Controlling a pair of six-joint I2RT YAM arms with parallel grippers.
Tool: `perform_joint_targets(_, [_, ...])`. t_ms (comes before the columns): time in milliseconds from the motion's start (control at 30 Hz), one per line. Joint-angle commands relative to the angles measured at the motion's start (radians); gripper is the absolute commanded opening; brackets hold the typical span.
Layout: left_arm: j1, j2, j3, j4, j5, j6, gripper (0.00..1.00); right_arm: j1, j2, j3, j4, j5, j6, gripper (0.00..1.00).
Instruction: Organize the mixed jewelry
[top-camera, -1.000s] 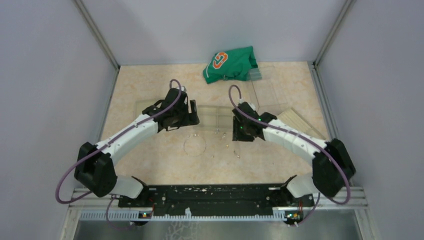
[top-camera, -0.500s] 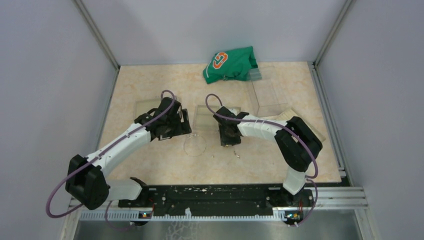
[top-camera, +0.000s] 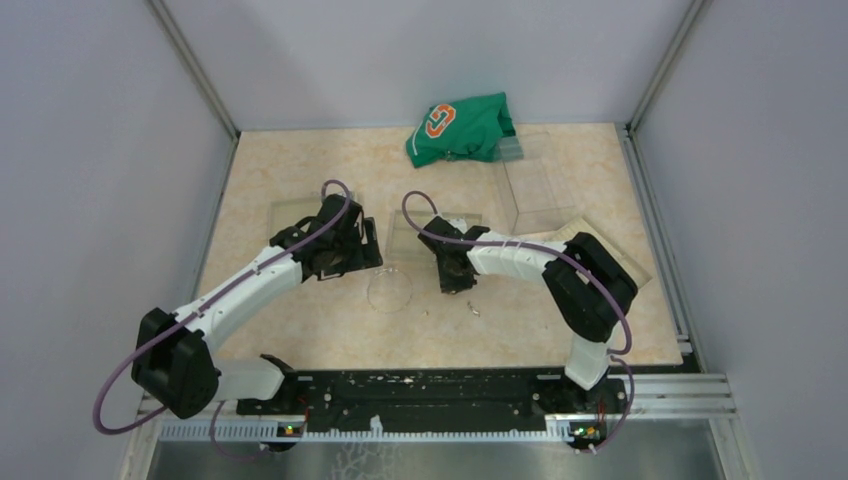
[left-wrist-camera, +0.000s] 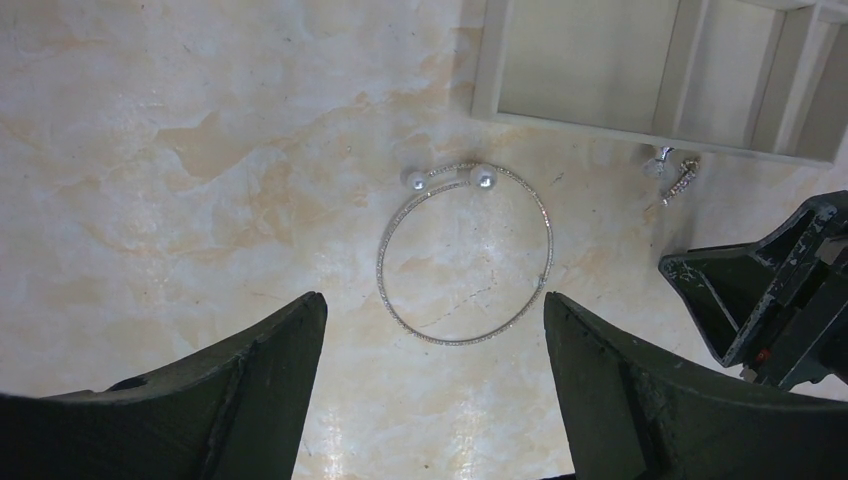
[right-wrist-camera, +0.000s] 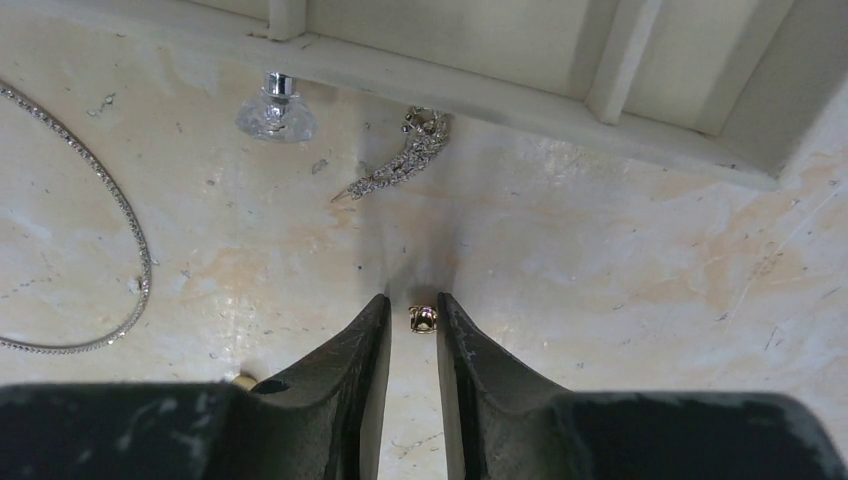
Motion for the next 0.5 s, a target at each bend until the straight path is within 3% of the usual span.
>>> perform_joint_targets(0, [0.005, 0.006, 0.002, -0.015, 0.011, -0.035, 0.86, 0.026, 0.041, 0.030, -0.023, 0.023, 0.026, 0.23])
perform_joint_targets(333, [0.004, 0.006, -0.001, -0.010, 0.015, -0.027, 0.86, 0.027, 0.026, 0.037, -0.030, 0.039, 0.042, 0.06])
perform_joint_targets(467, [0.006, 0.012, 0.004, -0.010, 0.028, -0.024, 0.86, 0.027, 0.006, 0.057, -0.052, 0.045, 0.045, 0.06])
